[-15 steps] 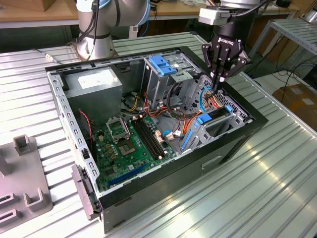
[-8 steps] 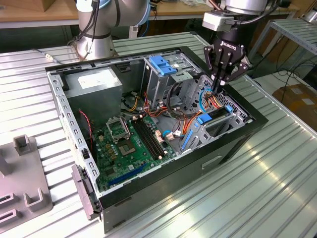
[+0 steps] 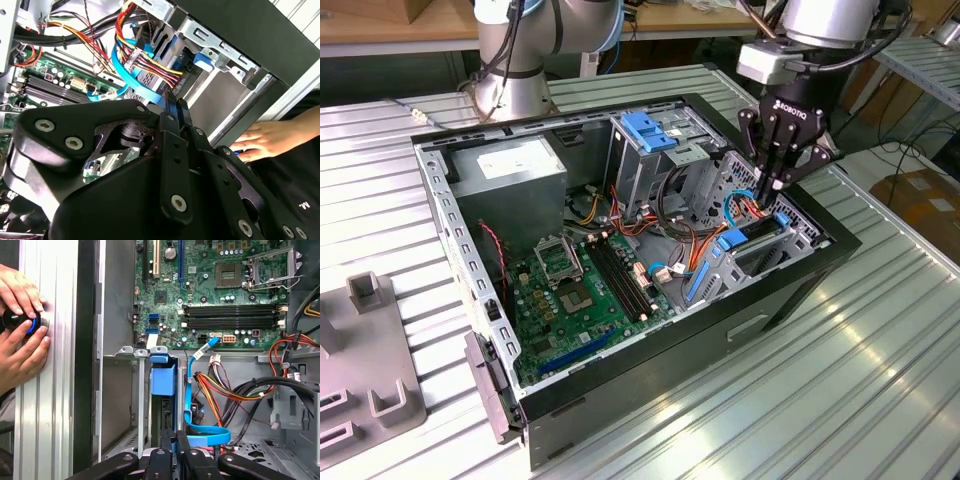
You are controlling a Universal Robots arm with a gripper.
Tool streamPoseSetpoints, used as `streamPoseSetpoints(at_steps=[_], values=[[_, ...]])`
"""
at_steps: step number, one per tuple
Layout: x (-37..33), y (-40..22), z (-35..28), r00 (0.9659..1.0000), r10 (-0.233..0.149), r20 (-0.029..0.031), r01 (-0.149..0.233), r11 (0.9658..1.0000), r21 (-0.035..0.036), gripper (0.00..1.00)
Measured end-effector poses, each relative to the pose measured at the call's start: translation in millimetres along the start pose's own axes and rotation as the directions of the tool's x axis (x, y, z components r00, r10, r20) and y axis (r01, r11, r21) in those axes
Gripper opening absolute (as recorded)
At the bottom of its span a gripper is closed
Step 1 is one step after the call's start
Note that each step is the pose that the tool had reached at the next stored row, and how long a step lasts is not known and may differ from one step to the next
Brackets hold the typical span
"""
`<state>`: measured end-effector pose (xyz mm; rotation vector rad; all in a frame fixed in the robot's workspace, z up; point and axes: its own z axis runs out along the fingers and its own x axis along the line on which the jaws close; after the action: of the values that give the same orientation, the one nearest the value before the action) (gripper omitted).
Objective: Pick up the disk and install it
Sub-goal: 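Insert the second disk wire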
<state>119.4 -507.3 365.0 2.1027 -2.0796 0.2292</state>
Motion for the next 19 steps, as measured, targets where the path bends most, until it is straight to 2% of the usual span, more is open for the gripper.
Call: streamPoseSetpoints(at_steps=[3, 5, 7, 9, 12, 15, 18, 19], values=[[1.1, 5.4, 3.2, 1.0000, 0.000, -0.0003, 0.000, 0.9997, 0.0242, 0.16], [1.6, 7.7, 4.5, 1.0000, 0.000, -0.0004, 0.000, 0.9994, 0.0339, 0.16], [2.1, 11.3, 6.5, 1.0000, 0.001, -0.0006, -0.001, 0.9988, 0.0482, 0.16], [2.2, 13.7, 7.6, 1.0000, 0.001, -0.0007, -0.001, 0.9984, 0.0568, 0.16], [2.2, 21.1, 11.1, 1.0000, 0.005, -0.0006, -0.005, 0.9961, 0.0880, 0.16], [1.9, 25.1, 12.1, 1.0000, 0.007, -0.0010, -0.007, 0.9940, 0.1087, 0.16], [1.8, 31.0, 12.3, 1.0000, 0.008, -0.0011, -0.008, 0.9929, 0.1189, 0.16], [1.8, 34.8, 12.4, 1.0000, 0.008, -0.0011, -0.008, 0.9924, 0.1225, 0.16]])
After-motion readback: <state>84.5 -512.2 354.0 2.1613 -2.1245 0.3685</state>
